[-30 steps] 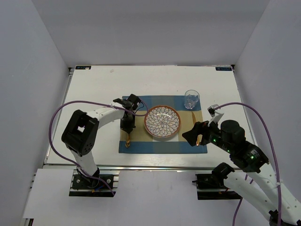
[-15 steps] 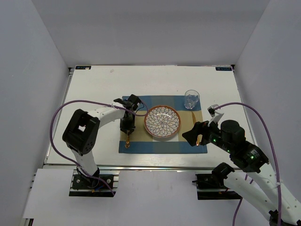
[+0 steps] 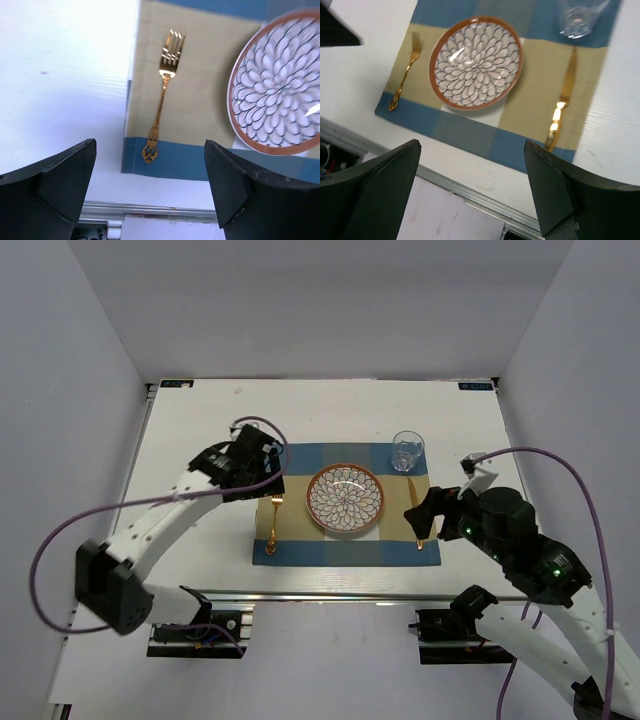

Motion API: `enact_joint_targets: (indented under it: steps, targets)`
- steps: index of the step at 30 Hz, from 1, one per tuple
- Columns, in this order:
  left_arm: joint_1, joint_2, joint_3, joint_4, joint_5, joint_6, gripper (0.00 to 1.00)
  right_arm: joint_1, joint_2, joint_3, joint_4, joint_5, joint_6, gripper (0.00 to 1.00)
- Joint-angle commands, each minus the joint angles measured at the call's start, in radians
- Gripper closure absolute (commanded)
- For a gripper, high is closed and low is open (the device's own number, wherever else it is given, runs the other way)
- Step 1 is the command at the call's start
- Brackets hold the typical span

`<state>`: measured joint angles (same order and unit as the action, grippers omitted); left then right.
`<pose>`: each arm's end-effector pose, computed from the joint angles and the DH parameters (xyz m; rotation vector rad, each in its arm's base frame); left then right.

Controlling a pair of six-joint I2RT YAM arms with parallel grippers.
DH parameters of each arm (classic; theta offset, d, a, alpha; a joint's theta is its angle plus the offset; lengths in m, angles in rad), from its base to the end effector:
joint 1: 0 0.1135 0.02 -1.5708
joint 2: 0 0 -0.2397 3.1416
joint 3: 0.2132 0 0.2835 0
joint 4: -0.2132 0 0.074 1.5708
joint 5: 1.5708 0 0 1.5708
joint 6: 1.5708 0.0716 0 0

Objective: Set the dinner table for one person

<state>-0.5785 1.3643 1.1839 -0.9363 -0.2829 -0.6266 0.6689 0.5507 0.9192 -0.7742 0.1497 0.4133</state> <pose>0.2762 -0.1565 0.2291 -0.1486 2.6081 -0.0356 0.1523 0.1068 0.3376 -0.1578 2.0080 0.5534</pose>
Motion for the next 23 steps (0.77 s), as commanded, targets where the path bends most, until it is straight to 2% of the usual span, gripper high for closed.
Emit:
enact_joint_targets:
  steps: [1, 6, 12, 18, 23]
  targets:
    - [-0.004, -0.163, 0.022, -0.122, -0.153, -0.073, 0.02, 0.003, -0.002, 0.145, -0.137, 0.187, 0.016, 0.11]
    - [0.017, -0.403, 0.022, -0.243, -0.252, -0.107, 0.02, 0.003, 0.006, 0.295, -0.31, 0.312, 0.029, 0.11]
    - [0.017, -0.545, 0.107, -0.454, -0.354, -0.154, 0.02, 0.0, 0.052, 0.516, -0.52, 0.427, 0.027, 0.11]
    - [0.017, -0.7, 0.114, -0.476, -0.329, -0.137, 0.02, 0.001, -0.035, 0.534, -0.536, 0.432, -0.028, 0.11]
    - [0.017, -0.74, 0.111, -0.476, -0.32, -0.134, 0.02, 0.001, -0.041, 0.532, -0.536, 0.436, -0.031, 0.11]
